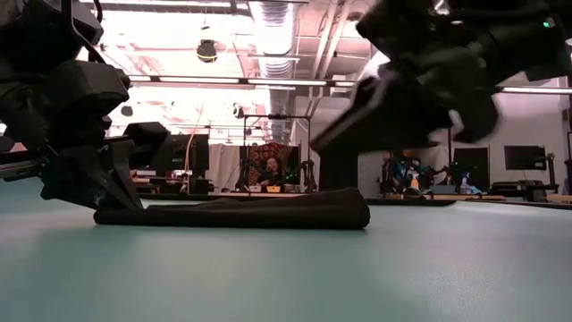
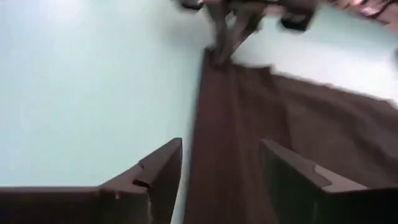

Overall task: Roll towel
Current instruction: Roll the black towel

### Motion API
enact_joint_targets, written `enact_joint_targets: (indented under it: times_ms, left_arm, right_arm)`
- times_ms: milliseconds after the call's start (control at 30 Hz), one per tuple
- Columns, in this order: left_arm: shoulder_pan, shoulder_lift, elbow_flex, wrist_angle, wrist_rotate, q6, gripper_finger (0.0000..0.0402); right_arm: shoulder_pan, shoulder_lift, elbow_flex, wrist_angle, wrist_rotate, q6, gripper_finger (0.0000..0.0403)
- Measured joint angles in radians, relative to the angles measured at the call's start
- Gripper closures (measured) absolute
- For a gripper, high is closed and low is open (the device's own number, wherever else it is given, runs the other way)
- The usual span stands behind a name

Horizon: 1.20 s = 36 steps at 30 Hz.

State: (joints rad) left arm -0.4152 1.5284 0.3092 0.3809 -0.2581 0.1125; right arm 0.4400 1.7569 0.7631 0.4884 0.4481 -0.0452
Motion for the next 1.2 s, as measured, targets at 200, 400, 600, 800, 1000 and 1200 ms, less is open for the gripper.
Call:
enact_joint_targets:
  times_ms: [200,400,600,800,1000,1200]
  left_arm:
    - [0.0,0.0,0.0,0.0,0.0,-0.052,0.0401]
    - [0.0,0.0,0.0,0.0,0.0,-0.057,0.0401]
    - [0.0,0.0,0.0,0.0,0.0,-0.058,0.0401]
    - [0.0,0.001,0.0,0.001,0.0,-0.058,0.0401]
    - [0.001,0.001,-0.001,0.002,0.0,-0.064,0.0402]
    - [0.003,0.001,-0.001,0.0,0.0,-0.053,0.0401]
  right_arm:
    - [0.01,0.0,0.001,-0.01,-0.002,0.011,0.016]
    - [0.015,0.0,0.0,-0.088,-0.001,0.019,0.0159]
    - [-0.001,0.032,0.002,-0.067,-0.001,0.018,0.0159]
    - [-0.004,0.174,0.001,0.094,0.002,0.0,0.0159]
    - [-0.003,0.235,0.006,0.082,0.083,0.007,0.0159]
    - [-0.008,0.246,0.008,0.026,0.104,0.025,0.0159]
